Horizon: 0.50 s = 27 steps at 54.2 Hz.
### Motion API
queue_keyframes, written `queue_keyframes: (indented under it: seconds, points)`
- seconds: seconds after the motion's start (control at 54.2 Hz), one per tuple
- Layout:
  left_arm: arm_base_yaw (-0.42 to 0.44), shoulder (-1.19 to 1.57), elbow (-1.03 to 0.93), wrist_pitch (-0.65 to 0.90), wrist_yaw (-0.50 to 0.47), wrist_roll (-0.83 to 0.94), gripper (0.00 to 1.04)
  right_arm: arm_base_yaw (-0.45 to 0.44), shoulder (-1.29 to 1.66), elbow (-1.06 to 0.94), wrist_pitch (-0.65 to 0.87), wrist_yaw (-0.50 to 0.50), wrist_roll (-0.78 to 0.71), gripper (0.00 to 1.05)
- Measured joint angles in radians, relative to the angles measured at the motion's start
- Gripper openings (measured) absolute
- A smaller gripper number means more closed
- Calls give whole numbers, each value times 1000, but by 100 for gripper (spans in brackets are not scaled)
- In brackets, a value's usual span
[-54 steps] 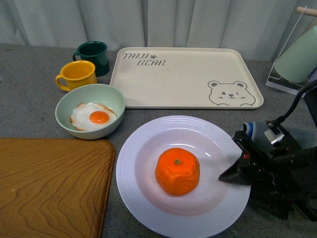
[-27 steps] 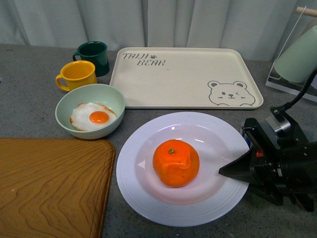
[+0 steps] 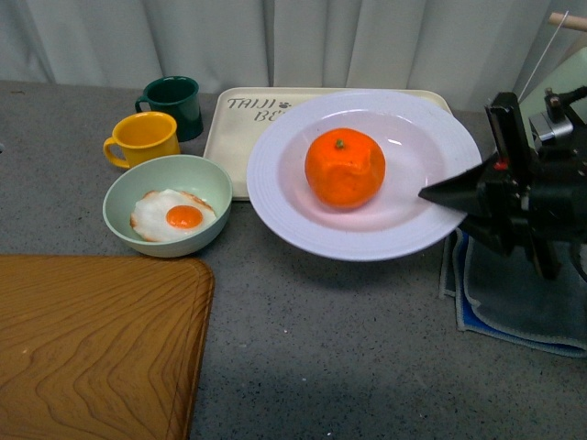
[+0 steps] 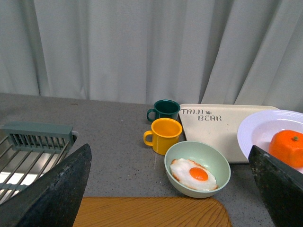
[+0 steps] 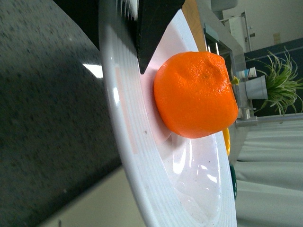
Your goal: Place orange and plate with both arms
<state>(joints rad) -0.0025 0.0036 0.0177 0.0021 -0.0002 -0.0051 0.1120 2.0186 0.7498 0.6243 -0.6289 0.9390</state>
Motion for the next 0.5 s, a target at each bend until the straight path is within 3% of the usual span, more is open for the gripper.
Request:
queue_keyframes:
  seconds: [0.498]
  points:
    - [0,0,0,0,0,0,98,41,369,591,-270,56,81,4]
